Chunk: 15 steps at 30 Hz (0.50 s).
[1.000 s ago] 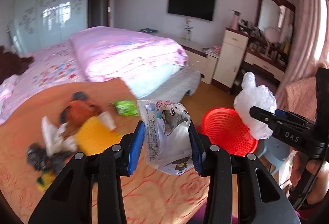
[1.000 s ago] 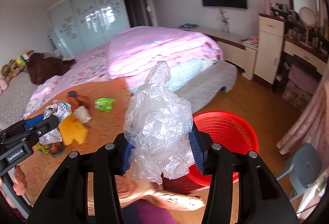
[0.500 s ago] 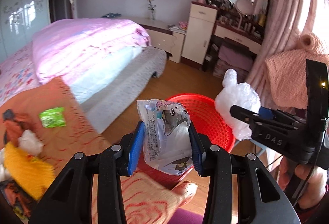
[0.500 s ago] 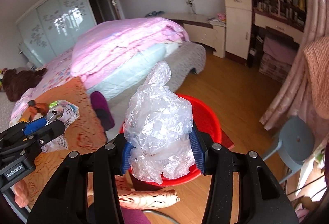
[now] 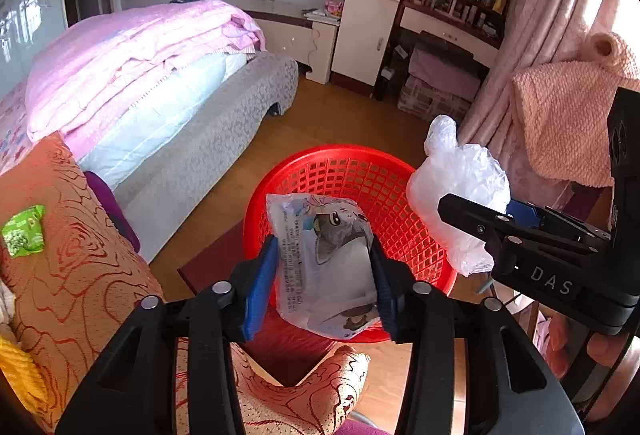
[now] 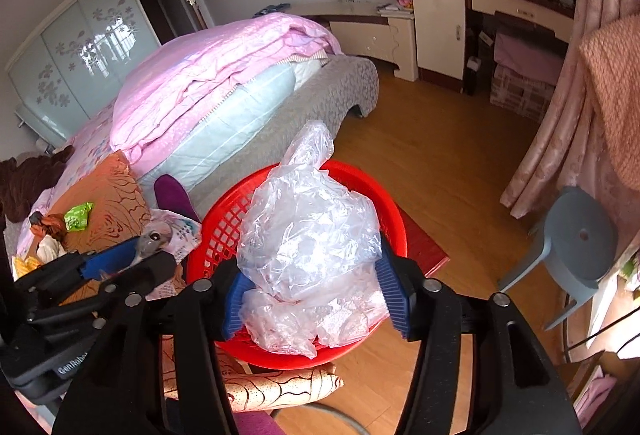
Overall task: Collect trash
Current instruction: 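Carry both items to the red wastebasket and open both tools to drop them, then move both tools back over the trash pile on the bed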
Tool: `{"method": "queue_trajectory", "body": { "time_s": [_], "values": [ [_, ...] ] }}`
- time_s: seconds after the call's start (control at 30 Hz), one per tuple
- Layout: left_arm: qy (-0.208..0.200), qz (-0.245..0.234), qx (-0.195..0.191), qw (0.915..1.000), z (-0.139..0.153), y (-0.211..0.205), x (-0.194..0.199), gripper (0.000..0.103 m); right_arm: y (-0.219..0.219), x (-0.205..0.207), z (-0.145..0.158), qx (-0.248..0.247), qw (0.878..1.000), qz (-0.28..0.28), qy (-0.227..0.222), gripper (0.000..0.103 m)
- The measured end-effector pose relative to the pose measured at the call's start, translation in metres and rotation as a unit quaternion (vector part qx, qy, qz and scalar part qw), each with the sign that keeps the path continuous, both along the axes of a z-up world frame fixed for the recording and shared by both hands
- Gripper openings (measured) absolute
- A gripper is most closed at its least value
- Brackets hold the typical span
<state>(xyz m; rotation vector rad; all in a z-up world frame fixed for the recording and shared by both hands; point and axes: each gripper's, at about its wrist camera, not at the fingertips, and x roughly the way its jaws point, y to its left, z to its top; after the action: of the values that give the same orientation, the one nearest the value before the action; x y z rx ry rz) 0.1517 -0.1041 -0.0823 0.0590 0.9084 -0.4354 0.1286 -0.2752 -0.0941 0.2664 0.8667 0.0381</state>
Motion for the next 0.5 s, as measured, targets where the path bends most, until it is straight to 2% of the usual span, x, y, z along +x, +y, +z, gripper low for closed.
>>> {"method": "queue_trajectory", "body": {
  "time_s": [0.1,0.13,0.2,0.5],
  "values": [
    [0.003,0.003,-0.008,1.0000,-0.001,0.003,-0.001,0.057,-0.003,0.000,-0.002,0.006,1.000,-0.008,-0.001,0.071],
    [0.001,0.005,-0.009,0.9999,-0.001,0.004,-0.001,0.063,-0.004,0.000,-0.002,0.009,1.000,-0.009,0.000,0.073],
    [-0.004,0.010,-0.013,0.9999,0.001,0.007,-0.002,0.070,-0.004,0.000,-0.002,0.013,1.000,-0.010,0.001,0.073],
    [-0.027,0.031,0.005,0.9991,0.008,0.021,-0.013,0.073,0.005,-0.008,0.010,-0.011,1.000,-0.006,-0.020,0.073]
  ]
}}
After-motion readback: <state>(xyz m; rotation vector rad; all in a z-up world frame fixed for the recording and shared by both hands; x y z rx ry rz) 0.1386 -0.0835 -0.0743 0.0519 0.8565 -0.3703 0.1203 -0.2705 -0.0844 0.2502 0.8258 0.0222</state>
